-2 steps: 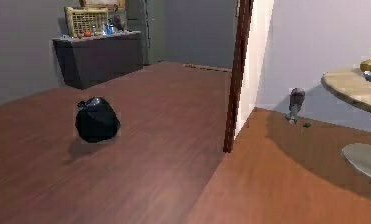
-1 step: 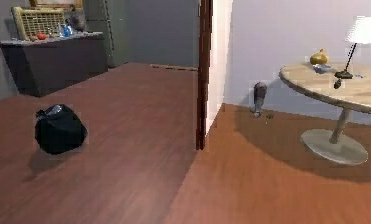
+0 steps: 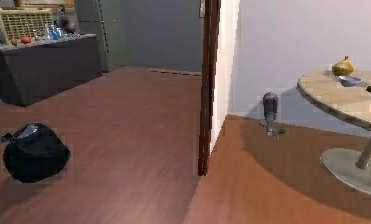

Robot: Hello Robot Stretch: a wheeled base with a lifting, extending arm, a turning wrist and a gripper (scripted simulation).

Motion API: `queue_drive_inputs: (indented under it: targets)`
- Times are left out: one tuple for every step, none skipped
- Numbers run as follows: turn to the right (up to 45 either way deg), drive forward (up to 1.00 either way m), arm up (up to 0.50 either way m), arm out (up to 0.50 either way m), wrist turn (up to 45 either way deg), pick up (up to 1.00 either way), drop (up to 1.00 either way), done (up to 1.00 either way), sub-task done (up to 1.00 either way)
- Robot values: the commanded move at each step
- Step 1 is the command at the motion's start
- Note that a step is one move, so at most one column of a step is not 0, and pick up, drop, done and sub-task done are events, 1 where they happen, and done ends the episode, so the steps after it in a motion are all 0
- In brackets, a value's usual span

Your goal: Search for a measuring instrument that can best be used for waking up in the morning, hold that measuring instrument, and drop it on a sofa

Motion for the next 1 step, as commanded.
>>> queue_drive_inputs:
  targets:
    - [-42.0, 0.00, 0.00, 0.00, 0.0, 0.00, 0.00, 0.00, 0.00]
